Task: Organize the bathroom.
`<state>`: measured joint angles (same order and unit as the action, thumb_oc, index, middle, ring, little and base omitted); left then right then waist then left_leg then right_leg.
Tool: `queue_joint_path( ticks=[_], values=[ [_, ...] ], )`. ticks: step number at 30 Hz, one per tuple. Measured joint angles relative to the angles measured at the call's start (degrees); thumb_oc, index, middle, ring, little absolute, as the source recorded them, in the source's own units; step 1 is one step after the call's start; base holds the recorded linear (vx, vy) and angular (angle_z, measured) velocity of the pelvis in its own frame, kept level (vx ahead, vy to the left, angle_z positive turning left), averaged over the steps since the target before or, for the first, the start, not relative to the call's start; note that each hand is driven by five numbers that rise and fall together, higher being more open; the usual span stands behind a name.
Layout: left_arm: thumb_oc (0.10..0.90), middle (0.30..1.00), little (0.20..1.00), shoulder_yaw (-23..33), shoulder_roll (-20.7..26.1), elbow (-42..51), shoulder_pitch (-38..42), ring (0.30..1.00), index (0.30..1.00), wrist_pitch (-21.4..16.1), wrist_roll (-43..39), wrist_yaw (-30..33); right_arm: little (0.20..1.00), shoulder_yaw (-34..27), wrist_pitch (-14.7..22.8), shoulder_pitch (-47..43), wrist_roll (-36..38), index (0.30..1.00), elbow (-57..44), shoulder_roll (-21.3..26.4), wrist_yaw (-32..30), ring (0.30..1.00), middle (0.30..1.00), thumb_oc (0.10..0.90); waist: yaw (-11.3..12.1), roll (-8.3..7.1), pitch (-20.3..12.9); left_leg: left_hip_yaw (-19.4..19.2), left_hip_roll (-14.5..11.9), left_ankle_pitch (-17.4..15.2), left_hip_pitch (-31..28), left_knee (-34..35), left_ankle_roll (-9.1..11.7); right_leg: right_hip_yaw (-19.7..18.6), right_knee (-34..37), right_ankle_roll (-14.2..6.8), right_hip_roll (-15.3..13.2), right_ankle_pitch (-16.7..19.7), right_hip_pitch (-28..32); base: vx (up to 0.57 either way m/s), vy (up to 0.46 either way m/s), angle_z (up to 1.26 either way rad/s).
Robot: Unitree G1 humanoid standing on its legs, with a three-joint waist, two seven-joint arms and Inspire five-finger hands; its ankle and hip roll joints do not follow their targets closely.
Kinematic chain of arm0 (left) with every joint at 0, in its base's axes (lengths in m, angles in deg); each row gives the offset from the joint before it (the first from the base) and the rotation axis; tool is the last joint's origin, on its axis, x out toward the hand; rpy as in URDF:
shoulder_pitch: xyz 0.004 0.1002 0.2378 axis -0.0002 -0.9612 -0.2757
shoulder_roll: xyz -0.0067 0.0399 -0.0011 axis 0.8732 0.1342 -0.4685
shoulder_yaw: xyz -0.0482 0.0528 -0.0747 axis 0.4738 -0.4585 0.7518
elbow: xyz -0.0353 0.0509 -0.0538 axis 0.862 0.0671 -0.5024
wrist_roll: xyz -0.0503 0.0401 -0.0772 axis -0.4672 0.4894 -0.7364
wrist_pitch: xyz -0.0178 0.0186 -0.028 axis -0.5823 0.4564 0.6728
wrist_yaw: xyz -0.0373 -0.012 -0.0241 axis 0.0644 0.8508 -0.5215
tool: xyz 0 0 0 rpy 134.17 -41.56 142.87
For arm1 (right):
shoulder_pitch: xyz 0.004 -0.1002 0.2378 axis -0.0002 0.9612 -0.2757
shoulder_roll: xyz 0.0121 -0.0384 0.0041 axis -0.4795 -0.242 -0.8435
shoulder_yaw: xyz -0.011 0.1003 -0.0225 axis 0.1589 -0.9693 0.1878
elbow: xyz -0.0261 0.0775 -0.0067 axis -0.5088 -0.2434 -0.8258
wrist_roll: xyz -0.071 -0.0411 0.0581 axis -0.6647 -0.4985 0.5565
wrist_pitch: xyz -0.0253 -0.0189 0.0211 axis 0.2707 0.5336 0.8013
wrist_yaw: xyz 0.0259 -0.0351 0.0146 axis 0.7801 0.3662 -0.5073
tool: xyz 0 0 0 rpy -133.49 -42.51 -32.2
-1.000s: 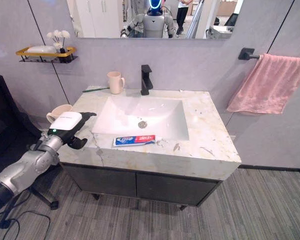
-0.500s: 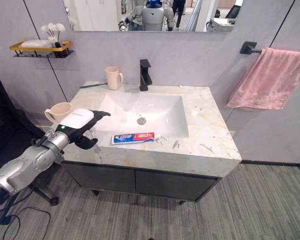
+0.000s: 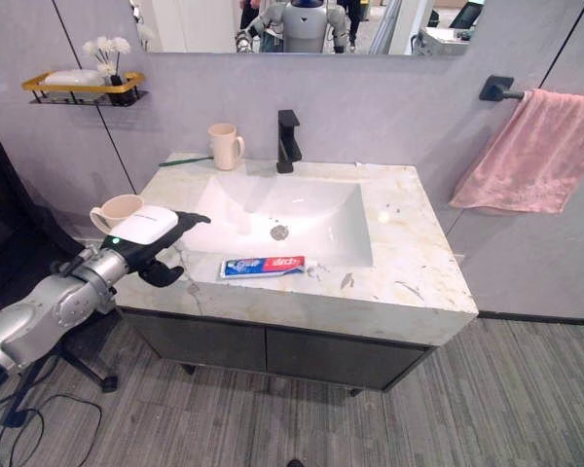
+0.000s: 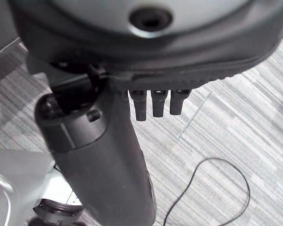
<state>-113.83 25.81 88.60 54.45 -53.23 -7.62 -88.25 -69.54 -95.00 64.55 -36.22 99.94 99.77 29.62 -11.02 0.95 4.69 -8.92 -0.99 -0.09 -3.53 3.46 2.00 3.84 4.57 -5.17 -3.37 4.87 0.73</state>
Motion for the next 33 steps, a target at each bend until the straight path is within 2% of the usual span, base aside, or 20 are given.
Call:
queue_joint_path(
  ticks=[3, 4, 8, 9, 11, 16, 18, 19, 21, 22, 23, 25, 29, 33],
  values=[
    [0.800, 0.900, 0.900, 1.34, 0.61, 0.15, 1.29, 0.900, 0.900, -2.00, -1.61, -1.07, 0.900, -0.02, -0.05, -0.44, 1.98, 0.900, 0.58, 0.03, 0.00, 0.900, 0.900, 0.800, 0.93, -0.68, 0.76, 1.90, -0.45, -0.24, 0.90, -1.88, 0.29, 1.22, 0.00, 0.34, 0.40, -0.13, 0.30, -0.09, -0.048, 0.19],
    [0.800, 0.900, 0.900, 2.20, 1.00, 0.68, 1.30, 0.900, 0.900, -2.16, -1.61, -1.83, 0.900, -0.01, -0.04, -0.76, 1.99, 0.900, 0.64, 0.21, -0.05, 0.900, 0.900, 0.800, 1.40, -0.70, 0.93, 1.37, -0.49, -0.26, 0.77, -1.62, 0.32, 0.99, -0.01, 0.35, 0.48, -0.13, 0.23, -0.10, 0.039, -0.01],
    [0.800, 0.900, 0.900, 2.32, 1.92, 2.22, 3.41, 0.900, 0.900, -1.95, -1.75, -3.01, 0.900, -0.05, -0.12, -1.69, 1.79, 0.900, 0.71, 2.02, 0.37, 0.900, 0.900, 0.800, 1.48, 0.11, 1.48, 1.20, 0.11, -0.37, 0.89, -1.44, 0.18, 1.63, -0.04, 0.68, 0.60, 0.29, 0.23, -0.11, 0.099, 0.06],
    [0.800, 0.900, 0.900, 2.17, 2.13, 3.60, 4.29, 0.900, 0.900, -1.16, -1.85, -3.47, 0.900, -1.02, -0.12, -2.21, 1.62, 0.900, 0.73, 2.92, 0.74, 0.900, 0.900, 0.800, 1.53, 0.73, 1.67, 2.33, 0.57, -0.54, 0.39, 0.06, 0.12, 1.27, -0.05, 0.33, 0.42, 0.44, -0.12, -0.07, 0.094, -0.11],
    [0.800, 0.900, 0.900, 2.31, 3.38, 6.14, 4.83, 0.900, 0.900, -0.37, -3.51, -4.16, 0.900, -1.90, -0.13, -2.97, 1.51, 0.900, 0.67, 3.27, 1.44, 0.900, 0.900, 0.800, 1.57, 0.88, 1.88, 1.99, 1.17, -0.45, -0.81, 1.70, -0.21, -0.24, -0.04, -0.27, 0.23, 0.93, -0.44, -0.08, 0.070, -0.39],
    [0.800, 0.900, 0.900, 2.25, 4.90, 9.25, 7.31, 0.900, 0.900, 0.73, -5.78, -5.07, 0.900, -2.11, -0.35, -3.64, 1.36, 0.900, 0.73, 2.38, 2.90, 0.900, 0.900, 0.800, 0.74, 1.06, 2.53, -0.85, 2.16, -0.74, -1.18, 1.72, -1.91, -2.80, -1.22, -1.56, -0.95, 2.06, -2.01, -0.10, 0.005, -0.35],
    [0.800, 0.900, 0.900, 2.27, 4.91, 8.65, 7.69, 0.900, 0.900, 0.45, -5.94, -5.01, 0.900, -2.05, -0.53, -3.97, 1.36, 0.900, 1.40, 1.72, 2.71, 0.900, 0.900, 0.800, -0.49, 2.32, 3.30, -1.39, 1.81, -0.48, -1.27, 1.57, -2.67, -4.17, -4.03, -1.90, -1.51, 2.26, -3.54, -0.04, -0.078, -0.08],
    [0.800, 0.900, 0.900, 2.16, 4.89, 8.13, 7.71, 0.900, 0.900, 0.09, -5.94, -5.00, 0.900, -2.07, -0.53, -4.13, 1.37, 0.900, 1.98, 1.59, 2.66, 0.900, 0.900, 0.800, -0.89, 3.35, 3.89, -1.81, 1.41, -0.33, -1.49, 1.52, -2.91, -4.24, -6.27, -2.37, -1.48, 1.71, -4.42, -0.02, -0.068, 0.10],
    [0.800, 0.900, 0.900, 2.20, 4.93, 7.52, 7.58, 0.900, 0.900, -0.74, -5.94, -4.88, 0.900, -2.11, -0.54, -3.25, 1.40, 0.900, 3.03, 1.19, 2.64, 0.900, 0.900, 0.800, -0.62, 3.85, 4.18, -1.99, 1.62, -0.54, -2.28, 1.60, -2.96, -3.58, -6.83, -2.43, -1.85, 0.44, -3.55, -0.04, -0.146, 0.12],
    [0.800, 0.900, 0.900, 2.31, 5.44, 7.51, 7.46, 0.900, 0.900, -0.87, -5.94, -4.37, 0.900, -2.09, -0.73, -2.38, 1.40, 0.900, 3.39, 0.94, 2.54, 0.900, 0.900, 0.800, 0.33, 3.45, 4.44, -2.25, 2.14, -0.84, -2.97, 1.64, -2.78, -3.16, -6.33, -1.87, -2.21, -1.02, -2.62, -0.05, -0.178, 0.01],
    [0.800, 0.900, 0.900, 2.85, 5.56, 7.49, 6.60, 0.900, 0.900, -1.16, -5.96, -3.72, 0.900, -2.13, -0.89, -2.02, 1.43, 0.900, 2.89, 1.08, 2.42, 0.900, 0.900, 0.800, 1.05, 3.85, 4.57, -2.15, 1.97, -0.77, -2.97, 1.64, -2.60, -2.50, -5.51, -1.52, -2.13, -1.30, -2.05, -0.07, -0.197, -0.04],
    [0.800, 0.900, 0.900, 6.89, 5.72, 7.81, 1.54, 0.900, 0.900, -3.69, -5.96, -1.94, 0.900, -1.47, -1.07, -0.64, 1.76, 0.900, 1.34, 1.13, 1.86, 0.900, 0.900, 0.800, 1.66, 4.06, 4.55, -1.56, 1.34, -0.85, -2.90, 1.51, -1.26, -2.39, -1.74, -0.97, -1.20, 0.22, -0.49, -0.06, -0.114, 0.01],
    [0.800, 0.900, 0.900, 7.62, 6.09, 7.54, -2.28, 0.900, 0.900, -7.05, -5.95, -0.22, 0.900, -1.29, -1.07, -1.87, 1.86, 0.900, 0.37, 2.93, 0.90, 0.900, 0.900, 0.800, 2.61, 3.96, 4.58, 0.09, 0.31, -0.87, -2.70, 1.56, -0.64, -1.39, -0.09, 0.05, 0.38, 0.95, 0.57, -0.02, -0.062, 0.10],
    [0.800, 0.900, 0.900, 7.84, 6.09, 7.47, -3.39, 0.900, 0.900, -9.91, -5.94, 0.48, 0.900, -1.30, -1.09, -3.94, 2.02, 0.900, 0.68, 5.02, -0.26, 0.900, 0.900, 0.800, 3.47, 3.44, 4.62, 1.35, 0.15, -0.92, -2.55, 1.55, -0.57, -0.80, -0.07, 0.22, 0.65, 0.87, 0.72, 0.00, -0.003, 0.08]
  ],
)
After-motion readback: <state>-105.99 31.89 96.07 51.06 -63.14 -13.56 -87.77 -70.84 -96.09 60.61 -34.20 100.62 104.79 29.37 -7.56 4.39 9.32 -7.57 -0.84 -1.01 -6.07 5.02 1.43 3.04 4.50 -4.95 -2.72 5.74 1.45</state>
